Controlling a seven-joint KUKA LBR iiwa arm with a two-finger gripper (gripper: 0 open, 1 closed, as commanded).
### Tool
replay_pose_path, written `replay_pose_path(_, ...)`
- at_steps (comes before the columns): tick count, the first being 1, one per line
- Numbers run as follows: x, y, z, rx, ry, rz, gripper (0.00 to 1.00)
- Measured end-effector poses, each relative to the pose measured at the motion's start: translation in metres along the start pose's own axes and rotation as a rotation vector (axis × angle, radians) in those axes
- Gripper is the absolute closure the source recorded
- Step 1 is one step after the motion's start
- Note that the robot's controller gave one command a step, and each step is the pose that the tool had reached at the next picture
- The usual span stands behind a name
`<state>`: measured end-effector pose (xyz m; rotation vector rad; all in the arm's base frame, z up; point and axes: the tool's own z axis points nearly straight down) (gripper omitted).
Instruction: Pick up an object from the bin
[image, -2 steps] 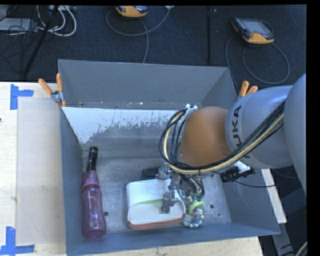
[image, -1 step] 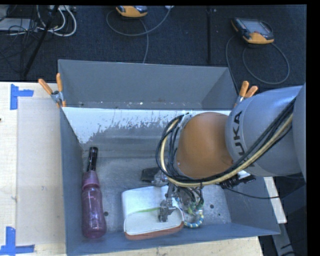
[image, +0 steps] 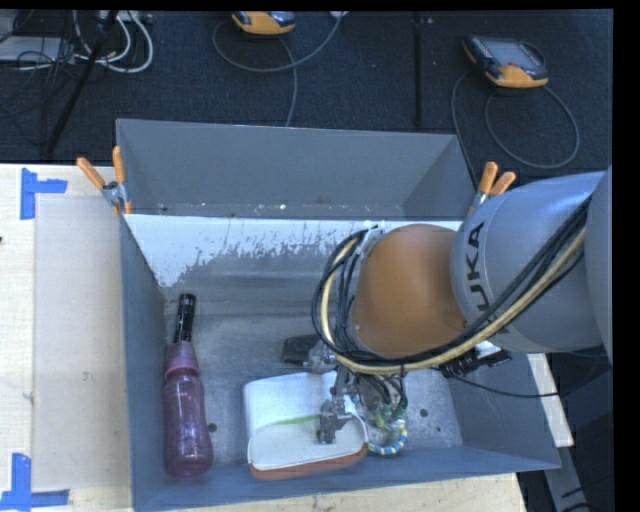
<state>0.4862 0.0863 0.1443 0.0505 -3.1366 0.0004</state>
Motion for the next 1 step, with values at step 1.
replay_pose_path(1, 0.0119, -0.001, -0.1306, 0.001, -0.005, -0.726, 1.0)
